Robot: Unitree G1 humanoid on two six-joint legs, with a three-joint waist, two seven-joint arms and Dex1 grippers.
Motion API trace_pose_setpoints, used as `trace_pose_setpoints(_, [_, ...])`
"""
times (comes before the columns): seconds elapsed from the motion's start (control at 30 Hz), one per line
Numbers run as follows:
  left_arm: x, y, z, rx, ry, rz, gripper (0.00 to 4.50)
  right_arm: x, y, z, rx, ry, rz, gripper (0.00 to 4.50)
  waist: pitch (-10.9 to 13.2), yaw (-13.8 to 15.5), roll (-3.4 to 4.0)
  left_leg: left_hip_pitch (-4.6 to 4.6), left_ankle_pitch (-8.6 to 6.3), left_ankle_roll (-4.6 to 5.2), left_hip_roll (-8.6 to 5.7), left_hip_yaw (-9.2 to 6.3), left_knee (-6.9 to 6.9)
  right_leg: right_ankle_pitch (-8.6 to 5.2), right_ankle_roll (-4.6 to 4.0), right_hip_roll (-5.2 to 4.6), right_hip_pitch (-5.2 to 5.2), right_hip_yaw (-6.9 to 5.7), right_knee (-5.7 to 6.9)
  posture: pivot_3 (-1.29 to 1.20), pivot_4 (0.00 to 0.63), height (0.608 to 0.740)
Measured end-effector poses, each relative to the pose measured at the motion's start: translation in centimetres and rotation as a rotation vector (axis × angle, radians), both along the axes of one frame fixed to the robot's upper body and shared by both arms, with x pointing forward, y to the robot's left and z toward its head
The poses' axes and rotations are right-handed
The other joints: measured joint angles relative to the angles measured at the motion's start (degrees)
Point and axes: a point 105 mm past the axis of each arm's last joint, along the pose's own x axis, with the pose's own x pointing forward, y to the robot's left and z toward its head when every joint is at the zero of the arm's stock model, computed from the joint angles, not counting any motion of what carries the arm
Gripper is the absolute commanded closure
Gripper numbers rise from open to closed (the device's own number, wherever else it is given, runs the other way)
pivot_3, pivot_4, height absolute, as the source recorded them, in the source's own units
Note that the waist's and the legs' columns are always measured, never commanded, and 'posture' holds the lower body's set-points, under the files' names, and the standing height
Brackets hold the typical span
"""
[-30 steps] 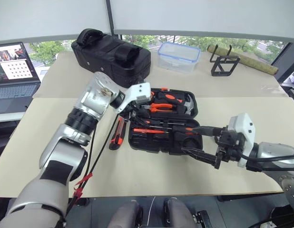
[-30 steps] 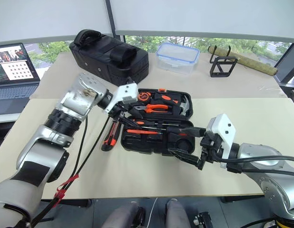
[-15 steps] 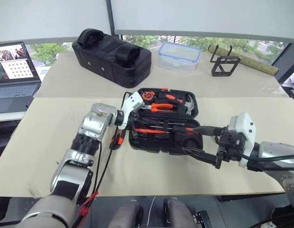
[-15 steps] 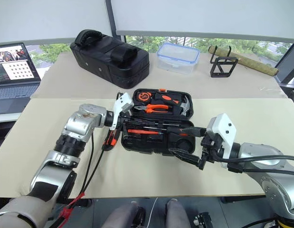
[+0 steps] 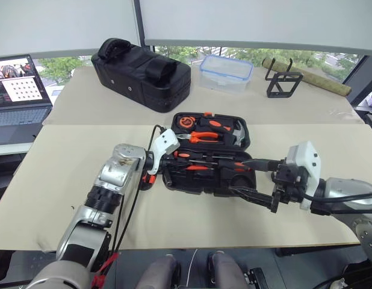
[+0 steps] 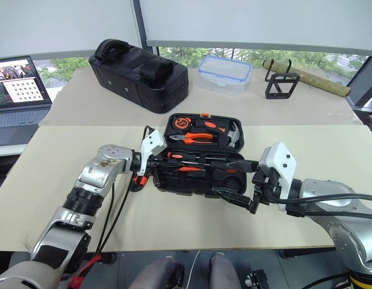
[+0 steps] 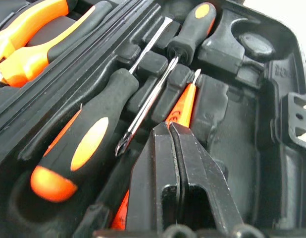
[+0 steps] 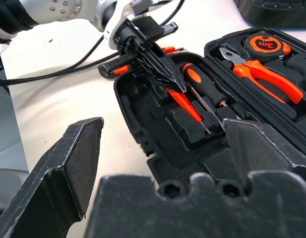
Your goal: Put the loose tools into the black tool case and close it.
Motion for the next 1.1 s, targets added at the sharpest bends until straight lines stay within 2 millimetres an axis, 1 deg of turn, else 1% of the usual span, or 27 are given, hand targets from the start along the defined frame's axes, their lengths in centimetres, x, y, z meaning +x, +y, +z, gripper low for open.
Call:
trace_pose_setpoints(0.2, [0.0,0.2,-0.1,0.012,-0.011,-0.003,4.43,0.1,0.0,-0.1,0.005,0.005,-0.002,0.0,-0.1,-0.1,0.0,0.04,0.0,0.0,0.0,0.02,-0.07,0.0,0.0,0.0,0.0,0.0,0.0,0.0,0.15,0.722])
trace_pose_setpoints(0.27, [-0.1,0.5,-0.6,0.026,-0.011,-0.001,4.43,0.2,0.0,-0.1,0.007,0.005,-0.005,0.0,-0.2,-0.1,0.06,0.09,0.0,0.0,0.0,0.04,-0.15,0.0,0.0,0.0,0.02,0.01,-0.03,0.0,0.15,0.722])
trace_pose_setpoints(0.53, [-0.1,0.8,-1.1,0.037,-0.013,0.016,4.43,0.2,0.0,-0.1,0.008,0.005,-0.004,0.0,-0.6,-0.1,0.07,0.3,-0.01,0.0,0.02,0.03,-0.24,0.0,0.0,0.0,0.26,0.03,-0.1,0.0,0.15,0.722])
trace_pose_setpoints(0.7, [-0.3,0.9,-0.6,-0.018,0.024,0.041,4.43,0.2,0.0,-0.1,0.008,0.006,-0.001,0.0,-0.6,-0.1,0.06,0.27,-0.01,0.01,0.02,0.03,-0.24,-0.01,-0.01,0.01,0.22,0.03,-0.1,0.0,0.15,0.722])
trace_pose_setpoints(0.77, [-0.7,0.9,-0.4,-0.028,0.029,0.037,4.43,0.1,0.0,-0.1,0.008,0.006,0.001,0.0,-0.6,-0.1,0.06,0.17,0.0,0.0,0.02,0.03,-0.23,-0.01,-0.01,0.01,0.1,0.03,-0.09,0.0,0.15,0.722])
trace_pose_setpoints(0.83, [-1.5,1.6,0.4,-0.047,0.049,0.041,4.43,0.2,0.1,0.0,0.008,0.004,0.005,0.0,-0.6,-0.2,0.04,-0.01,0.0,-0.01,0.02,0.04,-0.24,0.0,-0.01,0.02,-0.13,0.04,-0.05,0.0,0.15,0.722])
trace_pose_setpoints(0.93, [-2.2,3.3,3.1,-0.079,0.023,0.087,3.74,0.2,0.1,0.1,0.008,0.001,0.012,0.0,-0.6,-0.3,0.04,0.0,0.01,-0.03,0.03,0.04,-0.25,-0.01,-0.02,0.04,-0.16,0.03,-0.01,0.0,0.15,0.722])
trace_pose_setpoints(0.97, [-2.5,4.0,3.8,-0.086,0.016,0.108,3.32,0.1,0.1,0.2,0.005,0.001,0.02,0.0,-0.6,-0.4,0.05,0.02,0.01,-0.03,0.03,0.05,-0.28,-0.01,-0.02,0.06,-0.15,0.03,-0.03,0.0,0.15,0.722])
trace_pose_setpoints(1.03, [-3.4,6.7,5.2,-0.092,0.015,0.211,2.58,-0.1,0.3,0.5,-0.002,0.001,0.05,0.0,-0.6,-0.8,0.05,0.07,0.01,-0.04,0.05,0.09,-0.35,-0.01,-0.02,0.1,-0.14,0.02,-0.06,0.0,0.15,0.722])
trace_pose_setpoints(1.1, [-4.9,10.7,5.1,-0.065,0.04,0.364,1.83,-0.1,0.3,0.9,-0.007,-0.005,0.08,0.0,-0.6,-1.2,0.07,0.18,0.0,-0.06,0.07,0.13,-0.45,-0.02,-0.04,0.14,-0.12,-0.01,-0.05,0.0,0.15,0.722])
